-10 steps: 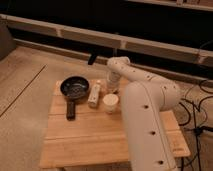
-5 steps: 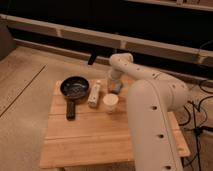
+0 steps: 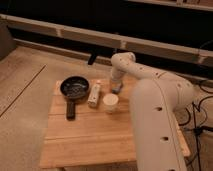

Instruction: Place the pepper on the white sponge

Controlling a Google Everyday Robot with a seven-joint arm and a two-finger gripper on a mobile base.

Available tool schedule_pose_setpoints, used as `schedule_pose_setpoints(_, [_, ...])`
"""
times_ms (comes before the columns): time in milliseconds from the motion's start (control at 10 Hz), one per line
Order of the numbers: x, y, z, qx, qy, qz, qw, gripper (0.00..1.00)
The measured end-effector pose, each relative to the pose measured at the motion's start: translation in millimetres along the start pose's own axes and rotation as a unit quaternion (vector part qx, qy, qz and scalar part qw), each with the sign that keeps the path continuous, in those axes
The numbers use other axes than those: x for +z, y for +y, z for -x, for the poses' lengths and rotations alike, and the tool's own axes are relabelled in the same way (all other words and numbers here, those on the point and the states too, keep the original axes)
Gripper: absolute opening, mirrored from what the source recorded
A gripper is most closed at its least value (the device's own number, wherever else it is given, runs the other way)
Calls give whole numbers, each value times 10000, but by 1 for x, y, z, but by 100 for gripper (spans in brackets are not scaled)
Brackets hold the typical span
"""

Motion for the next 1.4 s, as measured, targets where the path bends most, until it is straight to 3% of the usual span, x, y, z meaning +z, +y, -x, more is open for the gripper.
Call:
schedule_pose_setpoints(300, [-8,-12,-1,97,-77,-105,9999,0])
schedule_pose_setpoints(700, [8,-38,-8,356,135,-225,9990,0])
schedule_pose_setpoints(1400, [11,-25,7,173,90,-213,9996,0])
